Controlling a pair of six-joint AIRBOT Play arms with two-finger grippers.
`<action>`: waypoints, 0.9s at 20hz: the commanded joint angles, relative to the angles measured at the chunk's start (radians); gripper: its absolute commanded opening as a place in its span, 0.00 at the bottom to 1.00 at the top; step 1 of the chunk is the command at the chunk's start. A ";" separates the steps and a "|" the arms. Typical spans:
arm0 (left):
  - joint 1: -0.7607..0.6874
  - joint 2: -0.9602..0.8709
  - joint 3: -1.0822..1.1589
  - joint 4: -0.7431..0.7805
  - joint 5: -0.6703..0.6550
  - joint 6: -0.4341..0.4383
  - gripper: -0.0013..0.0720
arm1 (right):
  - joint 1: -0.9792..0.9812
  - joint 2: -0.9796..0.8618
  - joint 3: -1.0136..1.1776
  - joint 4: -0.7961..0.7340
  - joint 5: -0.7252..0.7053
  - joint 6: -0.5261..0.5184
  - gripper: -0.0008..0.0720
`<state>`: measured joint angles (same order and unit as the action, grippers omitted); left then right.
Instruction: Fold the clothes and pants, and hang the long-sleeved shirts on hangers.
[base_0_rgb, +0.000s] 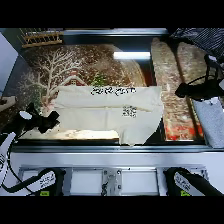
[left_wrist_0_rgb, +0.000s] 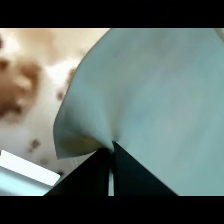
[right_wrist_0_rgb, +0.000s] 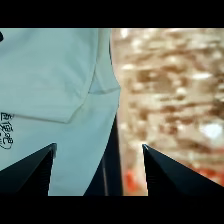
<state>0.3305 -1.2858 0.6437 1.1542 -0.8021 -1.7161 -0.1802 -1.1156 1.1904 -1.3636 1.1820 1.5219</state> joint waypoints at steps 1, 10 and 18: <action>-0.034 0.002 0.026 0.006 -0.022 0.017 0.02 | -0.006 0.023 -0.108 -0.012 0.066 -0.016 0.82; -0.034 0.149 -0.061 0.006 0.021 0.044 0.02 | 0.034 0.039 -0.726 0.430 -0.114 -0.006 0.81; -0.034 0.148 -0.023 0.005 0.016 0.044 0.02 | 0.297 -0.026 -0.768 0.546 -0.324 -0.004 0.74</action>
<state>0.2977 -1.1397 0.6136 1.1584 -0.7872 -1.6733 0.0433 -1.1225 0.4366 -0.8623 0.9531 1.5211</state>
